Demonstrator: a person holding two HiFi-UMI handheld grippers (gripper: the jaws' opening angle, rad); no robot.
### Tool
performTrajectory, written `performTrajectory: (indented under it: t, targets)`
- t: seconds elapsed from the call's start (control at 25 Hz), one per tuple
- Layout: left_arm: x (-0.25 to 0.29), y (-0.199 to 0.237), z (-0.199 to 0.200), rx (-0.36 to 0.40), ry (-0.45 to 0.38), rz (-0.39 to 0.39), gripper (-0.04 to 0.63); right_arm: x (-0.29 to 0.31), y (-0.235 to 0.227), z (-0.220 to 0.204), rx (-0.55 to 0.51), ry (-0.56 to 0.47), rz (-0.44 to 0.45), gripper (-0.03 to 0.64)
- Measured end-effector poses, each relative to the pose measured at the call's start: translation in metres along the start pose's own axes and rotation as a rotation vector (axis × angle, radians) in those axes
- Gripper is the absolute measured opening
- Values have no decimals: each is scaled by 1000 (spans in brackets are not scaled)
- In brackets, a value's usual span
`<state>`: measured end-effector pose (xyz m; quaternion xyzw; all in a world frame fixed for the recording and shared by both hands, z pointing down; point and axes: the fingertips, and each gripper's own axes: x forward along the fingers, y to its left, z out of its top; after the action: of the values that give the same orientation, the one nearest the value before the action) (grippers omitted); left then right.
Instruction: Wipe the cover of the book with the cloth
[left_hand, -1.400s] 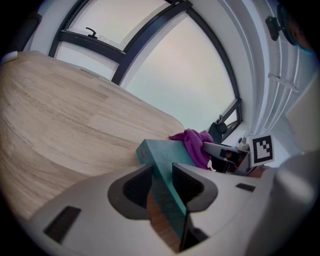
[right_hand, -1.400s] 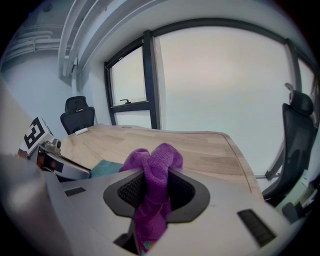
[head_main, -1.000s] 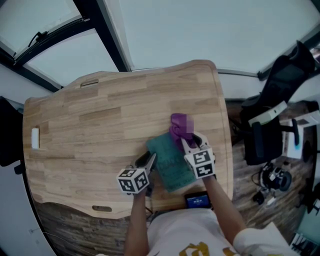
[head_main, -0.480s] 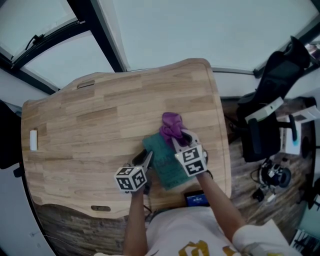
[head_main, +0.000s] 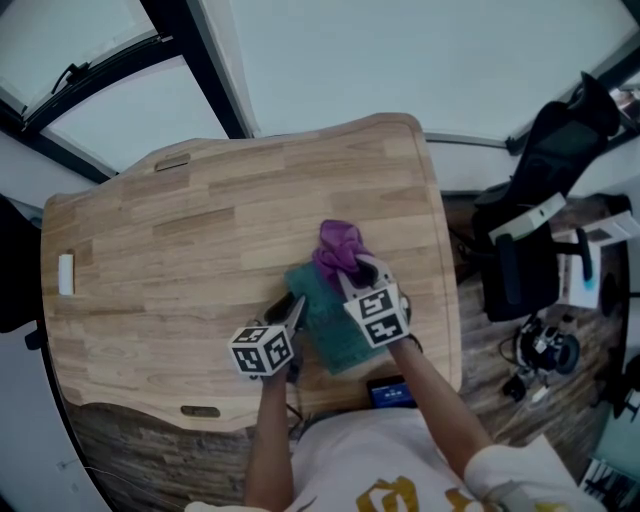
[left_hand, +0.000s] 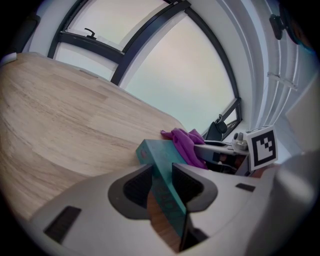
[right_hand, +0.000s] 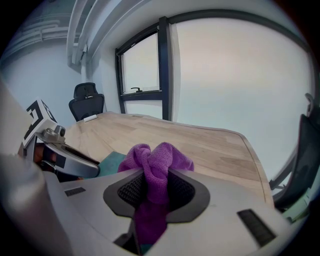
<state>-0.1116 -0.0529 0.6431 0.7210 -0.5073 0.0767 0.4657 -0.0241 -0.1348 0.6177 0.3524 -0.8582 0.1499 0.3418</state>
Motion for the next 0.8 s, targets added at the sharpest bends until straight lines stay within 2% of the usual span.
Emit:
performTrajectory:
  t: [0.8]
  targets:
    - [0, -1, 0, -8, 5, -4, 127, 9, 30, 9, -44, 5, 65, 98]
